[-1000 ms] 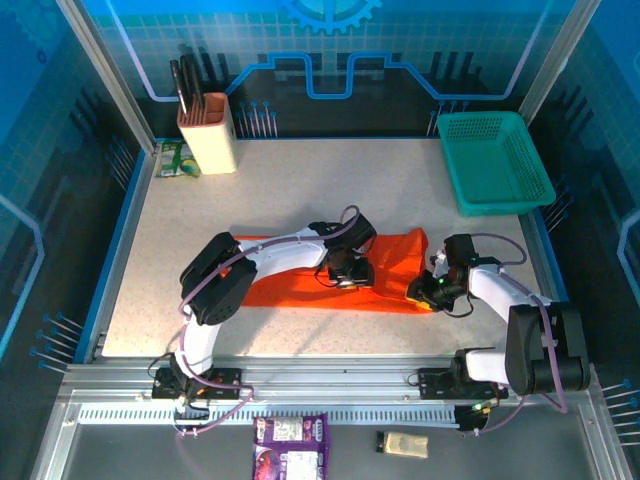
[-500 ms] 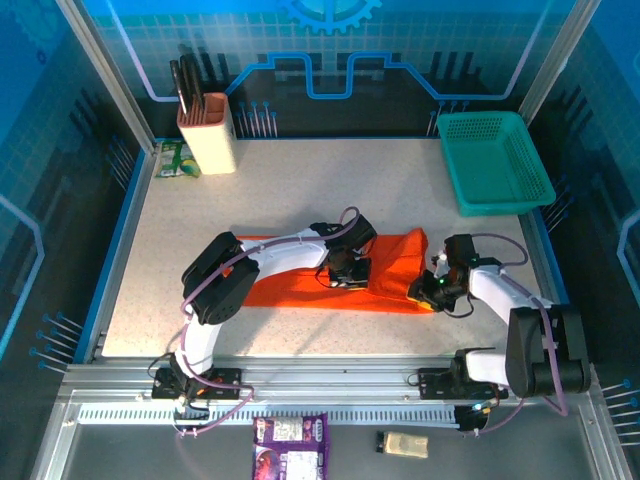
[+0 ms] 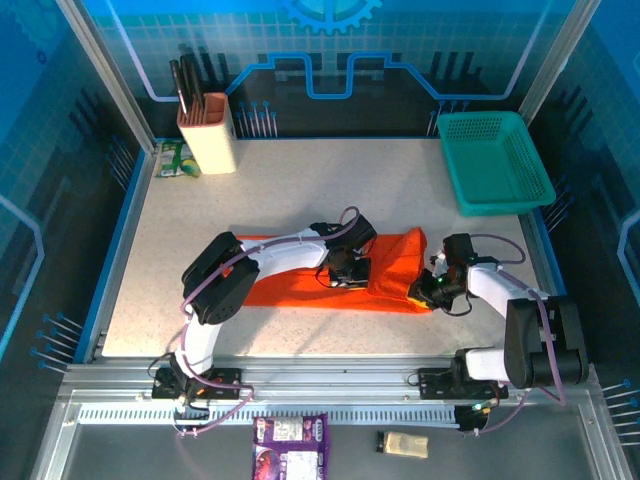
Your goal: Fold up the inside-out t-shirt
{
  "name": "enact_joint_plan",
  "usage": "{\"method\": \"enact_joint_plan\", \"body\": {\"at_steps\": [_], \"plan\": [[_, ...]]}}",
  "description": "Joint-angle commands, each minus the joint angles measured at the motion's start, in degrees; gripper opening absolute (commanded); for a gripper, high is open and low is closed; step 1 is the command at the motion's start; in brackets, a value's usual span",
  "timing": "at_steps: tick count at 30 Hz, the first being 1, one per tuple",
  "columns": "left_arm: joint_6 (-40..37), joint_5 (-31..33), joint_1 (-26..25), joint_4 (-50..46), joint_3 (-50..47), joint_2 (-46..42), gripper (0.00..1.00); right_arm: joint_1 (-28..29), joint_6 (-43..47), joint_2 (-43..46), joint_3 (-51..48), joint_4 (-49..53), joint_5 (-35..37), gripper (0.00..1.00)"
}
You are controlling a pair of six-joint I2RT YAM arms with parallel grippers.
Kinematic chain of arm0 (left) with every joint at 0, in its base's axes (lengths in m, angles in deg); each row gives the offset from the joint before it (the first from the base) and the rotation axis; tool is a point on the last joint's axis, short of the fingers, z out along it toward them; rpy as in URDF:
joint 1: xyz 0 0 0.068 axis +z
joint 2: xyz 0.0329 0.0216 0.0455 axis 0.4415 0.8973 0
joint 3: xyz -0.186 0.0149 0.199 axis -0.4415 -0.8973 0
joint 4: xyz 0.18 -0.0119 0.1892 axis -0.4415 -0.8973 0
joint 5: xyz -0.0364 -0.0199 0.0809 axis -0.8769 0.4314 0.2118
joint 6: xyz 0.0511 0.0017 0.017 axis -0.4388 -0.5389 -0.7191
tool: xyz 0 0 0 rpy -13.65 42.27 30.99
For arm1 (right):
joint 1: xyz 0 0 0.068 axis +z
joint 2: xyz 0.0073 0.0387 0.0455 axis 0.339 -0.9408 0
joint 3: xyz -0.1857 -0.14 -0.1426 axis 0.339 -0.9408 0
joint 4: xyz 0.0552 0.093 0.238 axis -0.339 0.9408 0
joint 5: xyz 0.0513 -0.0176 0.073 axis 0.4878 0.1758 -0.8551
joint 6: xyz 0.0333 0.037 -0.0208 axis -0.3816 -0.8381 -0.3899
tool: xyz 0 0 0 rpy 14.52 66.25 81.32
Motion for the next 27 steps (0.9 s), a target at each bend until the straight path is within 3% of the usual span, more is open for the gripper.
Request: {"method": "enact_joint_plan", "body": {"at_steps": [1,6,16,27], "plan": [[0.6,0.1,0.0,-0.6,0.3,-1.3,0.0,0.5,-0.3,2.2,0.6,1.9,-0.3,0.13],[0.2,0.5,0.1,-1.6,1.0,-2.8,0.0,0.6,-0.1,6.0,2.3,5.5,-0.4,0.0],[-0.4,1.3,1.2,-3.0,-0.2,-7.1,0.0,3.6,-0.8,11.8,5.3,13.3,-1.4,0.0],[-1.1,-1.8,1.3,-1.1,-4.5,-3.1,0.01,6.3,-5.6,12.6,-1.5,7.6,-0.4,0.0]]}}
